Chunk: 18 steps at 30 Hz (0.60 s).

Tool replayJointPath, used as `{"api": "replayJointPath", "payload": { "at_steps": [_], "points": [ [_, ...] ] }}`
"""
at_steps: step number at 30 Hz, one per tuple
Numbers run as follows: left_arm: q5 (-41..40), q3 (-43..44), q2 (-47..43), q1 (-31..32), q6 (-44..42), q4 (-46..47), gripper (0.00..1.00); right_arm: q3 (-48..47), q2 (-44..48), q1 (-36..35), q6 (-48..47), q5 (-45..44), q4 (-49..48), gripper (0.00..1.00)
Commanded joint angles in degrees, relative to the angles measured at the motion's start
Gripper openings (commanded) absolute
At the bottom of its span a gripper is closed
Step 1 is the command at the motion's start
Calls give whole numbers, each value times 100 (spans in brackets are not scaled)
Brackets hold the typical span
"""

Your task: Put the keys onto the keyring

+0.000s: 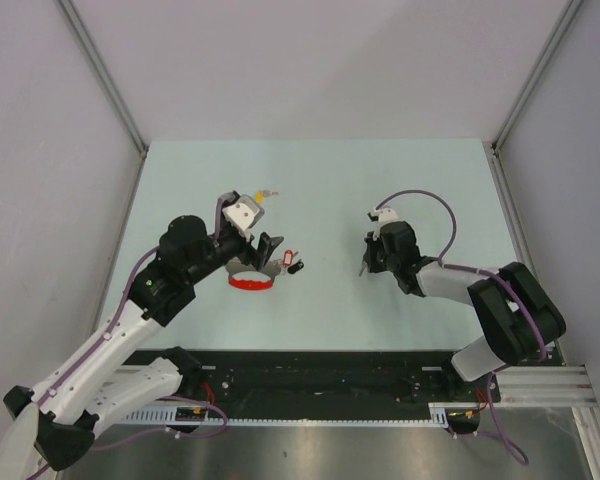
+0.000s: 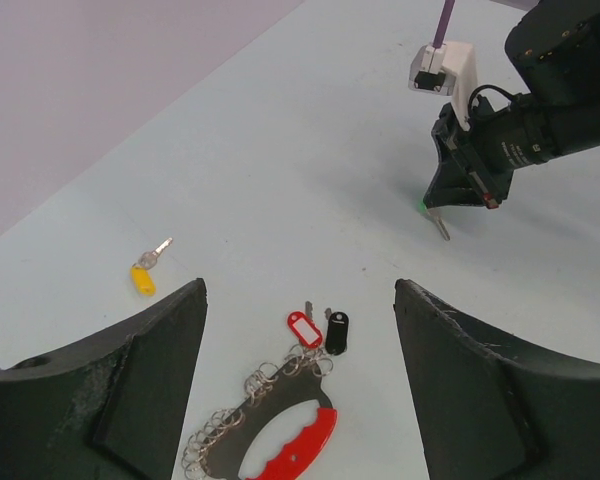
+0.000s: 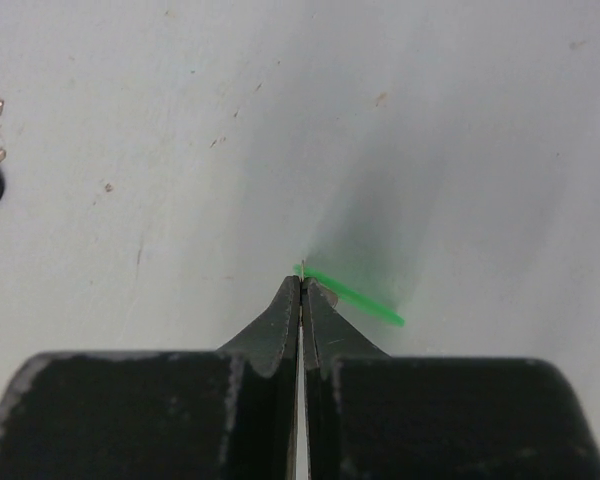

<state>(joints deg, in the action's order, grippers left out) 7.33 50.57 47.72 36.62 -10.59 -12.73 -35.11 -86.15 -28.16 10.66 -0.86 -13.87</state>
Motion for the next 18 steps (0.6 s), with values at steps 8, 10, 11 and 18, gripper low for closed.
{"api": "replayJointPath", "payload": {
  "at_steps": [8,10,11,18],
  "points": [
    [-118,6,26,20,-84,51,81,48,-482,-154,-468,-520,-960,5],
    [-144,6,35,20,-84,43,81,48,-429,-172,-485,-511,-907,13],
    [-144,6,35,29,-75,43,81,48,-342,-172,-477,-511,-881,16],
    [-188,-12,44,20,-75,78,82,57,588,-207,-354,-406,-609,37]
  ]
}}
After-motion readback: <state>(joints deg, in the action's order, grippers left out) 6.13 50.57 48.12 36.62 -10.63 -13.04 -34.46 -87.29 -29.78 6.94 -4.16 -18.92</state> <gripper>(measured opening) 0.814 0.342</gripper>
